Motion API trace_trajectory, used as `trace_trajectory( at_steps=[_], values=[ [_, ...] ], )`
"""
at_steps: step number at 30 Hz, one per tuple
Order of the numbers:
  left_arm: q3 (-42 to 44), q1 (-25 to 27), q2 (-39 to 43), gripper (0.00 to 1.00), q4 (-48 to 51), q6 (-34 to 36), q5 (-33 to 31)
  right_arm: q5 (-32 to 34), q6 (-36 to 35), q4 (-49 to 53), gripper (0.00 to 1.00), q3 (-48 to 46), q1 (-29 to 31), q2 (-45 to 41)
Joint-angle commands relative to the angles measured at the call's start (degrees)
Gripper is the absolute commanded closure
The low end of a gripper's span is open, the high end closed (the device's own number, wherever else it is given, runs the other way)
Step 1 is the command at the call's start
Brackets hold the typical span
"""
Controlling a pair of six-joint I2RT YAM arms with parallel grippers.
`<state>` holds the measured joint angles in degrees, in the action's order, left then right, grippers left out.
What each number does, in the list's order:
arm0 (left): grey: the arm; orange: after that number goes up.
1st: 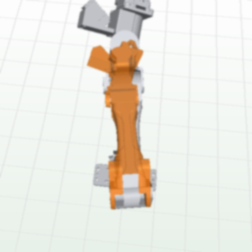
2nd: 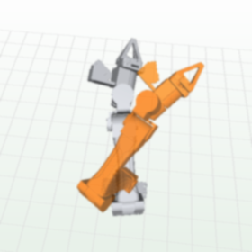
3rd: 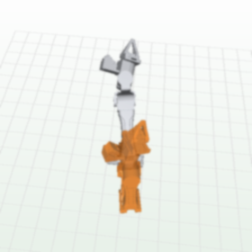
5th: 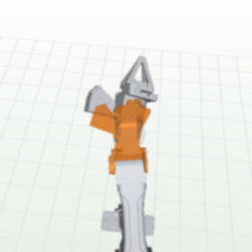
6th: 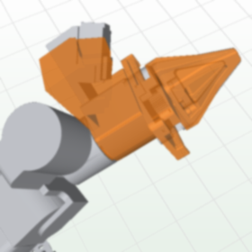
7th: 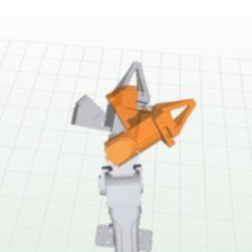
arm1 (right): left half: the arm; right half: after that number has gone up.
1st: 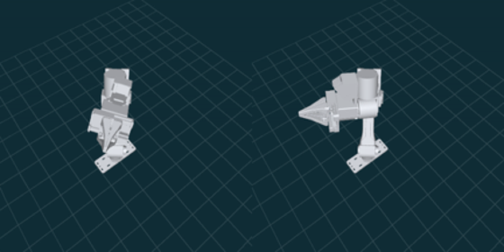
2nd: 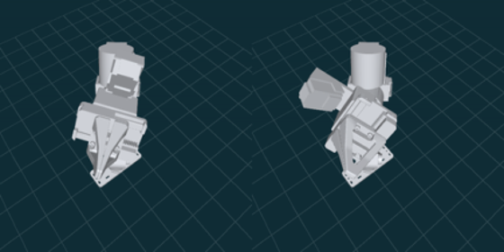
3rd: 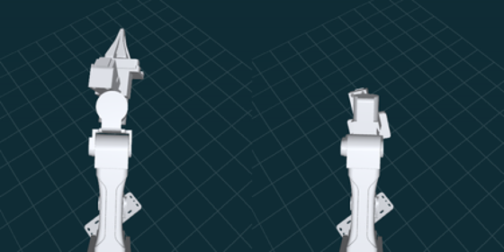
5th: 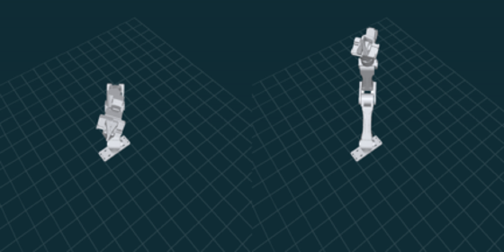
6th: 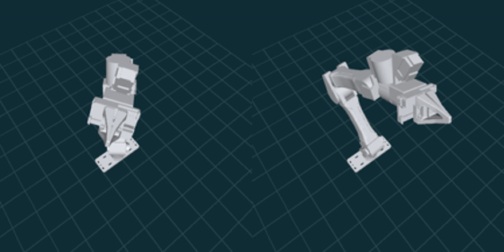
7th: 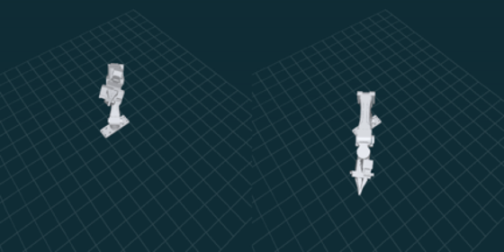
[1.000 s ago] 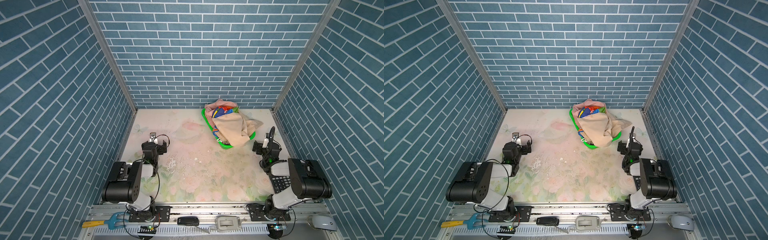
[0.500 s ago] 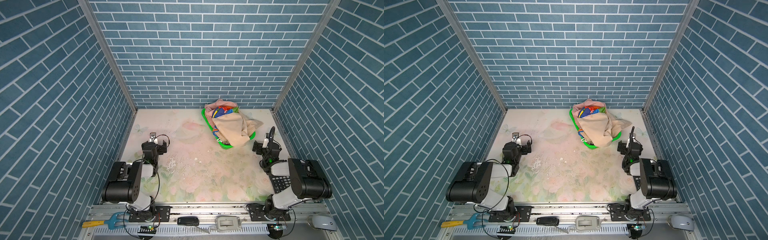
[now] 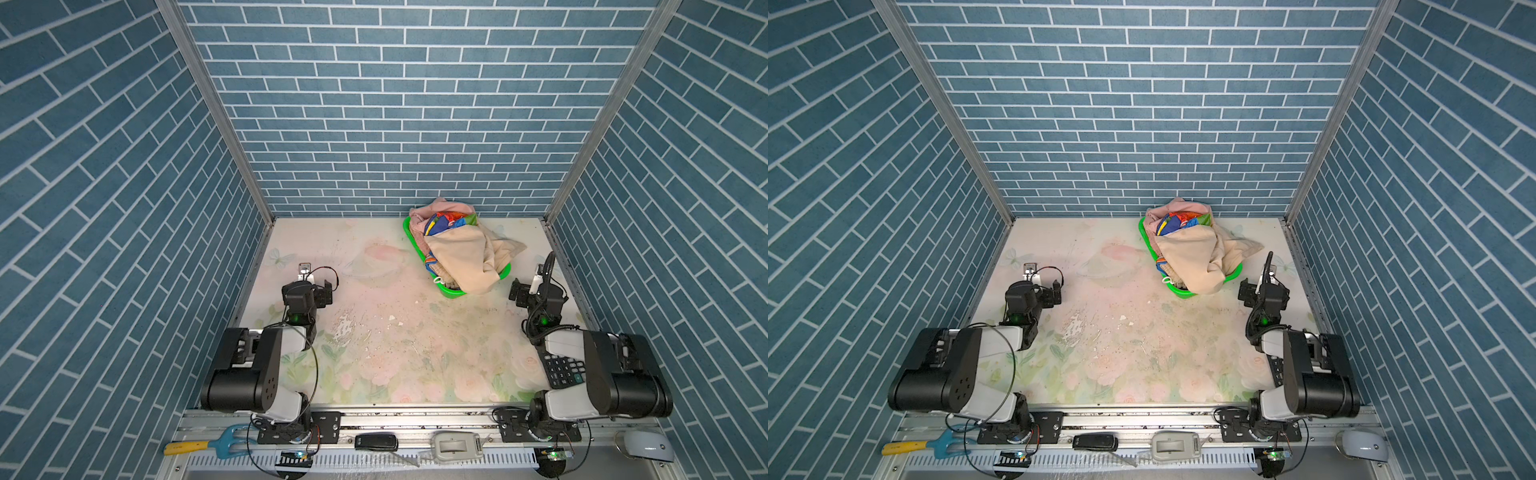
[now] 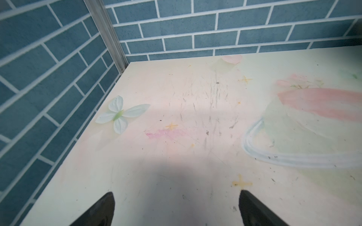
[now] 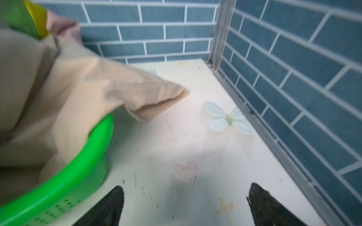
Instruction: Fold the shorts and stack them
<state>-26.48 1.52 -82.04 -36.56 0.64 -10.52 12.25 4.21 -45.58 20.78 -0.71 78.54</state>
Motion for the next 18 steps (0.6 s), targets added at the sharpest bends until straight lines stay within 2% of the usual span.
trace_trajectory(
  at_steps=[1, 2, 4, 6, 8, 10, 12, 15, 18],
  values=[
    [-9.12, 0.24, 6.53, 0.0, 18.95, -6.15, -7.6, 6.93, 3.62, 5.13, 0.01, -0.76, -0.25, -7.37],
    [-11.73, 0.24, 7.78, 0.0, 23.62, -9.32, -7.46, 8.47, 5.39, 7.42, 0.01, -0.53, -0.17, -9.66],
    [-16.51, 0.24, 9.46, 0.0, 30.21, -12.17, -1.66, 11.25, 11.66, 14.22, 0.01, 1.46, -0.54, -13.11],
    [-20.12, 0.24, 10.29, 0.0, 34.26, -16.42, 4.37, 7.51, 15.13, 25.25, 0.01, 6.54, -1.88, -15.64],
    [-23.18, 0.33, 10.68, 0.0, 37.05, -20.57, 10.22, 4.43, 16.71, 37.54, 0.01, 13.32, -2.7, -16.41],
    [-25.13, 1.44, 10.64, 0.0, 37.63, -22.79, 16.36, 1.54, 17.08, 45.75, 0.01, 18.85, -2.89, -16.74],
    [-27.45, 5.51, 10.73, 0.0, 40.29, -22.16, 15.71, -3.67, 17.18, 51.68, 0.01, 23.12, -2.91, -17.43],
    [-30.09, 13.93, 11.05, 0.0, 43.17, -17.69, 11.05, -12.81, 19.59, 54.63, 0.01, 26.26, -2.28, -18.62],
    [-32.36, 22.27, 10.89, 0.0, 45.22, -14.41, 7.49, -14.63, 18.42, 56.86, 0.01, 29.58, 3.53, -19.32]
  ],
)
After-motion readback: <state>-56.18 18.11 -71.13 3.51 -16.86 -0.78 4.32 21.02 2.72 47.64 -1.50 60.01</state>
